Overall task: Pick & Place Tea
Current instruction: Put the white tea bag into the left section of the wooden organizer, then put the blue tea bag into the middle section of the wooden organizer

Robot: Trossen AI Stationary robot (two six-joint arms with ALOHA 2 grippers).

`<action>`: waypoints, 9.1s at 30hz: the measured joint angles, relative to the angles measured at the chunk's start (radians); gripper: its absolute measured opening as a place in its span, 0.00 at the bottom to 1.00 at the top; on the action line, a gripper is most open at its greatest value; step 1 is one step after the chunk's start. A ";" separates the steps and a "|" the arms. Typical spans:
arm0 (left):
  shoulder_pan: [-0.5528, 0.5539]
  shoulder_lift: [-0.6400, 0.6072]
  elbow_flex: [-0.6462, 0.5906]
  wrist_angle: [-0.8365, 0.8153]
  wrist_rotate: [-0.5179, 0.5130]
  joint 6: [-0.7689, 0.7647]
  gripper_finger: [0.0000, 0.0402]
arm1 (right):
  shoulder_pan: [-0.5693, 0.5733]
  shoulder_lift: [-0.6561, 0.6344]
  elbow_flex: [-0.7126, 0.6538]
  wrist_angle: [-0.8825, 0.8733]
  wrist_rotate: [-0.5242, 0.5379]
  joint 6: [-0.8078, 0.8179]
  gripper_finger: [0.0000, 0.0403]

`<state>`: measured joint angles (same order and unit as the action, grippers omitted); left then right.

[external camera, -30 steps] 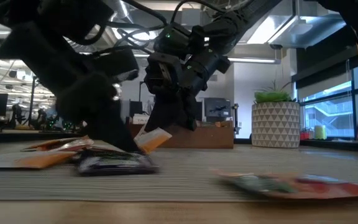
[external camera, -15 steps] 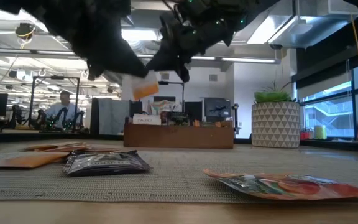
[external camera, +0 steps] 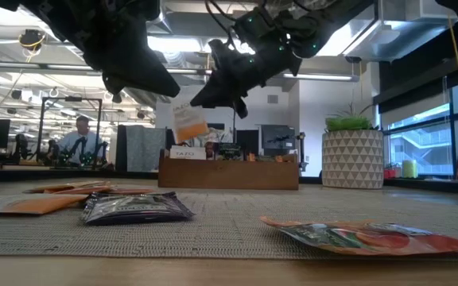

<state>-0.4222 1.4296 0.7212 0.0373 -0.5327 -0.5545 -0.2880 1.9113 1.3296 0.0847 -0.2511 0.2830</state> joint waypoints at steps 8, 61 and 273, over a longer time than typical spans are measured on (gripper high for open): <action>0.006 0.000 0.000 -0.012 0.001 0.000 0.03 | 0.010 0.006 -0.083 0.094 0.069 0.026 0.01; 0.005 -0.001 0.002 -0.020 0.002 0.000 0.03 | 0.145 0.080 -0.126 0.220 0.365 -0.242 0.07; -0.232 0.499 0.265 -0.162 0.029 -0.349 0.02 | 0.441 0.255 -0.029 0.036 -0.110 -0.063 0.42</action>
<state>-0.6540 1.9289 0.9863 -0.1249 -0.5041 -0.9034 0.1532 2.1666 1.3006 0.1211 -0.3609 0.2197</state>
